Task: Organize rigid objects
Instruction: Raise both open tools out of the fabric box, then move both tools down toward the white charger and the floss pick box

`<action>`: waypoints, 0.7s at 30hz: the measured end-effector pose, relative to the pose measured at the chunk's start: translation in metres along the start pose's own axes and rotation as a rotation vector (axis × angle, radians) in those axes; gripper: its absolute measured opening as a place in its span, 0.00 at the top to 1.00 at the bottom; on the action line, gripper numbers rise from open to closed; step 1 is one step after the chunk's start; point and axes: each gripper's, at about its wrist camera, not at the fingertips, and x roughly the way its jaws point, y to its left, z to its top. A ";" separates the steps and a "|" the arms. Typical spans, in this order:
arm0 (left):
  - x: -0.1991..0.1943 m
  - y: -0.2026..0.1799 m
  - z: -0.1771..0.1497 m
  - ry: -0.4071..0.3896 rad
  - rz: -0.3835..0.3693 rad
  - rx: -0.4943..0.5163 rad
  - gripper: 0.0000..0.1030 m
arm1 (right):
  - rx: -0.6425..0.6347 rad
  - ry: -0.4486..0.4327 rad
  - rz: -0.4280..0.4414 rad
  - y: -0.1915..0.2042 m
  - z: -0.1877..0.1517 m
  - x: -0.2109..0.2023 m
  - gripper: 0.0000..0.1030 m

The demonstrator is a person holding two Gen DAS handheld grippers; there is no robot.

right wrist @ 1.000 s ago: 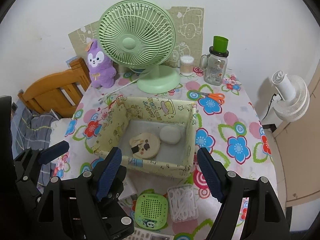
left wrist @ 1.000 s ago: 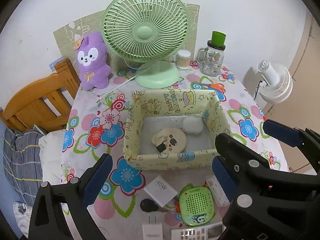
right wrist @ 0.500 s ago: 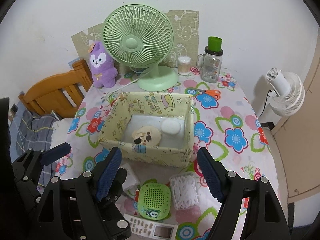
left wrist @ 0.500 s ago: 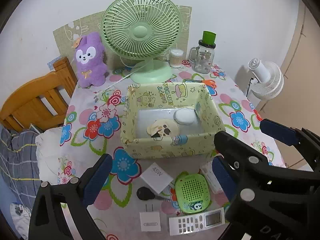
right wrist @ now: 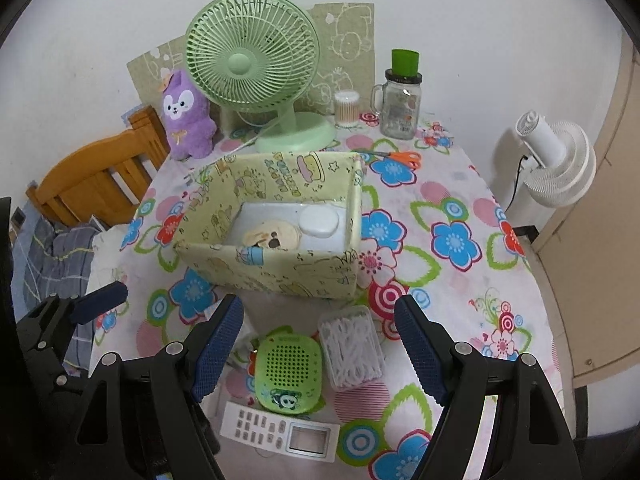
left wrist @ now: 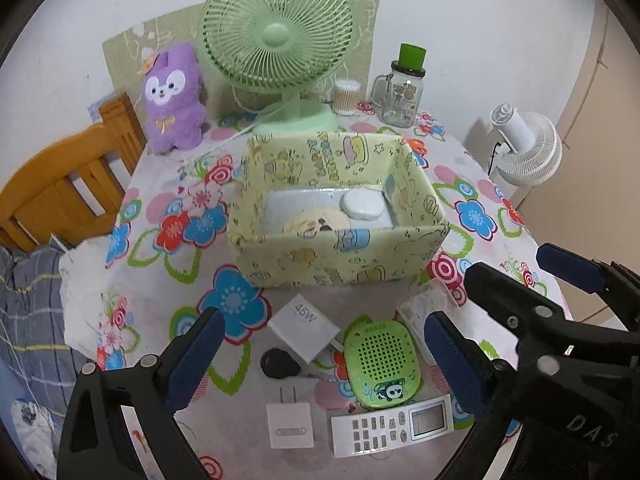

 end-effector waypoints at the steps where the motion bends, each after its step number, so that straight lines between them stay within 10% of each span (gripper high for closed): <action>1: 0.001 0.001 -0.001 0.004 0.006 -0.006 0.02 | 0.002 0.008 -0.001 -0.001 -0.001 0.003 0.22; 21: 0.038 0.016 -0.026 0.055 0.046 -0.050 0.02 | 0.045 0.097 -0.005 -0.022 -0.027 0.050 0.18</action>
